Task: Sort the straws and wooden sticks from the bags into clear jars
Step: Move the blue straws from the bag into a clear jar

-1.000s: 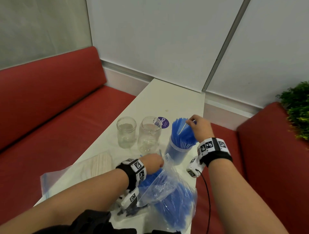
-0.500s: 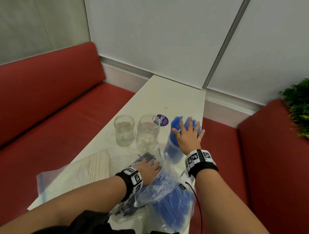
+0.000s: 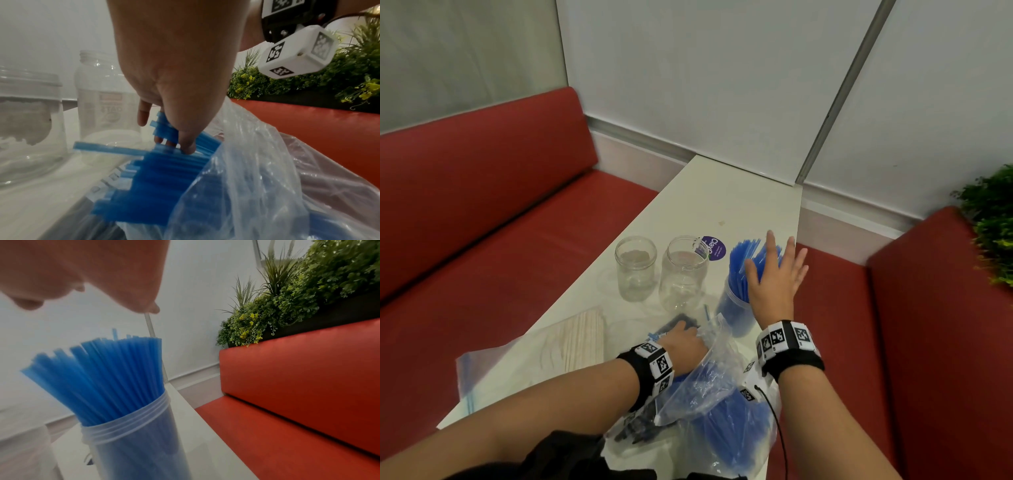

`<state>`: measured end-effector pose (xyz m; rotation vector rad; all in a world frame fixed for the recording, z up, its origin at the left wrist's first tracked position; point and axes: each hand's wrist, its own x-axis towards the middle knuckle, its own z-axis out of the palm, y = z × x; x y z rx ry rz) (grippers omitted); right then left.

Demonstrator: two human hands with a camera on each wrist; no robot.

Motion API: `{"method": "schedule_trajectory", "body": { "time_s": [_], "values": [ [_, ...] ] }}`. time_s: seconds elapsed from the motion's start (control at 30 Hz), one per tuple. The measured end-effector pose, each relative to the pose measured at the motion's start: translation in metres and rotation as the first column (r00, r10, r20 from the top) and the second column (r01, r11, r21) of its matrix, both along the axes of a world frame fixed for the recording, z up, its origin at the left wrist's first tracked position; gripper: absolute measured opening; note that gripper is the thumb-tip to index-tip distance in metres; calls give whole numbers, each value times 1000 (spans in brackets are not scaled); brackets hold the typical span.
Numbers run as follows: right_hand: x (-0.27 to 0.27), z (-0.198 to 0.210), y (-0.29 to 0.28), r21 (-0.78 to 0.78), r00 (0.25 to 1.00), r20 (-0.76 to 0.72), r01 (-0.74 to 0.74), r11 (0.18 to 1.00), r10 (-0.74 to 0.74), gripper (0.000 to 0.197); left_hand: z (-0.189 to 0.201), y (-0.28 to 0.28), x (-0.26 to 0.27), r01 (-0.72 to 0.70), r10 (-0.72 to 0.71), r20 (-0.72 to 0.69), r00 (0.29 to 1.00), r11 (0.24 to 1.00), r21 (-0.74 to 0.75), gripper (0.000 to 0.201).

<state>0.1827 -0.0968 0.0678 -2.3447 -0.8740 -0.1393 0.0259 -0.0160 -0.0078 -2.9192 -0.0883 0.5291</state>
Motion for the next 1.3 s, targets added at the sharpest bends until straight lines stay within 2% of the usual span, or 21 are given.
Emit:
{"method": "schedule_trajectory", "body": {
  "time_s": [0.07, 0.13, 0.2, 0.27, 0.33, 0.4, 0.47, 0.57, 0.63, 0.67, 0.73, 0.8, 0.87, 0.9, 0.93, 1.0, 1.07, 1.1, 1.13, 1.2, 1.3],
  "values": [
    [-12, 2, -2, 286, 999, 34, -40, 958, 32, 48, 6, -1, 0, -15, 15, -17, 1000, 999, 36, 32],
    [-25, 0, -2, 370, 978, -72, -154, 916, 194, 39, 13, -1, 1, -46, 49, -56, 997, 997, 67, 36],
    [-38, -4, -4, 248, 893, -290, -277, 928, 344, 41, 25, 0, 5, -69, 79, -107, 991, 993, 95, 37],
    [-46, -10, -5, 56, 776, -489, -427, 903, 397, 47, 44, 3, 8, -125, 138, -178, 974, 989, 82, 35],
    [-52, -20, -7, -123, 673, -627, -583, 803, 392, 48, 67, 6, 10, -190, 192, -211, 959, 981, 29, 32],
    [-60, -27, -4, -268, 645, -673, -670, 692, 363, 44, 92, 8, 9, -238, 229, -213, 950, 971, -13, 33],
    [-69, -34, 2, -332, 684, -641, -655, 678, 348, 41, 113, 10, 10, -237, 233, -158, 960, 971, -7, 35],
    [-80, -34, 10, -272, 781, -539, -516, 812, 316, 19, 144, 3, 10, -247, 245, -36, 969, 966, -76, 33],
    [-85, -34, 7, 20, 742, -547, -452, 892, 388, 10, 172, -1, 12, -264, 269, 24, 963, 956, -130, 21],
    [-88, -29, 5, 183, 697, -576, -398, 899, 426, 9, 184, 2, 14, -203, 214, 86, 973, 971, -123, 24],
    [-89, -17, 2, 348, 642, -621, -289, 892, 451, 21, 198, 10, 18, -127, 172, 235, 957, 972, -196, 45],
    [-89, -4, 10, 377, 676, -582, -267, 887, 451, 30, 202, 13, 20, -52, 132, 365, 922, 974, -222, 54],
    [-87, 10, 19, 280, 719, -560, -303, 911, 411, 33, 198, 14, 22, -5, 114, 411, 905, 966, -259, 58],
    [-86, 16, 21, 256, 718, -568, -310, 916, 402, 35, 198, 14, 22, 27, 136, 442, 887, 939, -344, 59],
    [-83, 19, 20, 315, 688, -582, -301, 900, 434, 35, 199, 17, 21, 71, 204, 486, 850, 870, -489, 58],
    [-77, 26, 11, 487, 608, -590, -256, 835, 531, 34, 205, 29, 21, 198, 473, 534, 701, 590, -783, 47],
    [-69, 43, 1, 587, 581, -568, -211, 782, 583, 37, 205, 45, 20, 299, 737, 443, 511, 331, -895, 44],
    [-64, 54, 0, 627, 576, -556, -183, 757, 599, 38, 200, 52, 20, 301, 809, 356, 468, 233, -925, 45],
    [-60, 67, -2, 666, 565, -546, -154, 729, 618, 39, 193, 55, 18, 262, 839, 252, 481, 137, -955, 47],
    [-53, 97, -3, 732, 543, -511, -130, 668, 666, 41, 171, 56, 15, 80, 805, -15, 593, -77, -994, 53],
    [-49, 129, -5, 816, 512, -439, -117, 566, 738, 44, 131, 47, 9, -115, 601, -377, 705, -428, -897, 61]
  ]
}}
